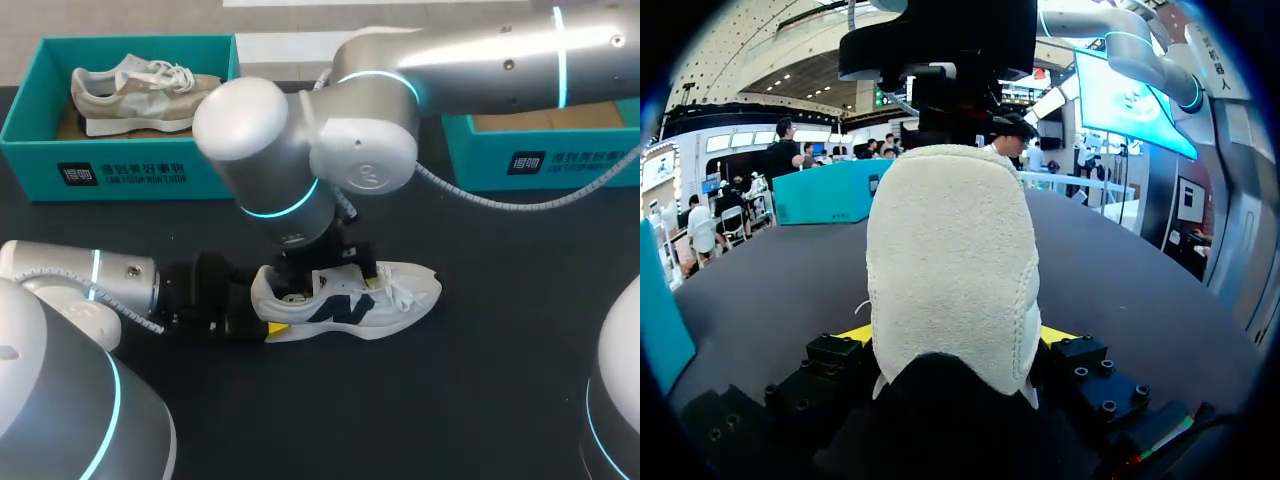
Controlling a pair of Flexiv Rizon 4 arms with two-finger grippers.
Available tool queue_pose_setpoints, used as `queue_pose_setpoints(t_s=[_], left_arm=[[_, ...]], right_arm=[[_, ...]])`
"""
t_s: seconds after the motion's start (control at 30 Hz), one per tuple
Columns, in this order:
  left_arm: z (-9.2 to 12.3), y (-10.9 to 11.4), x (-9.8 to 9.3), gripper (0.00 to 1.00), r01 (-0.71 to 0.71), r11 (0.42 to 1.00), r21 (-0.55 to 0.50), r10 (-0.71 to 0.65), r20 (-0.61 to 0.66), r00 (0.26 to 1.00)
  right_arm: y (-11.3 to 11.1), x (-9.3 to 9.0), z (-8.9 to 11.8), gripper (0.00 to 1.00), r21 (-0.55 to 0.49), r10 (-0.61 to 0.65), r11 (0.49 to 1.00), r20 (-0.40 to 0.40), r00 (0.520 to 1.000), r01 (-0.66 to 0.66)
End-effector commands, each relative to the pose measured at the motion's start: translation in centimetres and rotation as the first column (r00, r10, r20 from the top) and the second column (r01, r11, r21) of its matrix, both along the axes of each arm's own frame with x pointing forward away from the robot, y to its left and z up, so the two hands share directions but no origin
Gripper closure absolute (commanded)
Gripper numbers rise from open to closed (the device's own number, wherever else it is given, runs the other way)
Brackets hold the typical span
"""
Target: Take the shoe out of the shoebox, open the shoe tongue, remove and reinsert the insole, then place the shoe into the shoebox
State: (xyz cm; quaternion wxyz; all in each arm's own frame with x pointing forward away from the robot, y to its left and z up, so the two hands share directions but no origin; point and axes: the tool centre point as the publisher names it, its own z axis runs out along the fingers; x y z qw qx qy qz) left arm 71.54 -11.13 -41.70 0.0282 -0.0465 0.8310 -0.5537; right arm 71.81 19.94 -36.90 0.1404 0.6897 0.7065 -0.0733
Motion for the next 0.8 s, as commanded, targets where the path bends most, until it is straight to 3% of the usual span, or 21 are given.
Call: queue_pose_setpoints(t_s=[0.03, 0.5, 0.53, 0.57, 0.6, 0.63, 0.7, 0.8], left_arm=[[-0.8, -0.4, -0.1, 1.00, 0.000, 1.000, 0.004, 0.000, -0.002, 1.000], [-0.8, -0.4, -0.1, 1.00, 0.000, 1.000, 0.004, 0.000, -0.002, 1.000], [-0.8, -0.4, -0.1, 1.00, 0.000, 1.000, 0.004, 0.000, -0.002, 1.000], [-0.8, -0.4, -0.1, 1.00, 0.000, 1.000, 0.004, 0.000, -0.002, 1.000], [-0.8, -0.4, -0.1, 1.00, 0.000, 1.000, 0.004, 0.000, -0.002, 1.000], [-0.8, -0.4, -0.1, 1.00, 0.000, 1.000, 0.004, 0.000, -0.002, 1.000], [-0.8, -0.4, -0.1, 1.00, 0.000, 1.000, 0.004, 0.000, -0.002, 1.000], [-0.8, -0.4, -0.1, 1.00, 0.000, 1.000, 0.004, 0.000, -0.002, 1.000]], right_arm=[[0.3, -0.6, 0.0, 0.00, -0.220, -0.166, 0.959, 0.086, 0.982, 0.181], [-3.2, -0.7, 2.4, 0.00, -0.314, -0.212, 0.917, 0.140, 0.967, 0.247], [-3.4, -0.6, 2.7, 0.04, -0.315, -0.216, 0.915, 0.142, 0.966, 0.251], [-3.6, -0.6, 2.9, 0.22, -0.315, -0.217, 0.915, 0.143, 0.966, 0.253], [-3.8, -0.5, 3.1, 0.51, -0.320, -0.223, 0.911, 0.150, 0.963, 0.261], [-4.0, -0.5, 3.3, 0.59, -0.320, -0.223, 0.911, 0.151, 0.963, 0.260], [-4.5, -0.4, 3.7, 1.00, -0.313, -0.226, 0.912, 0.158, 0.961, 0.266], [-4.9, -0.2, 4.1, 1.00, -0.310, -0.223, 0.914, 0.160, 0.962, 0.263]])
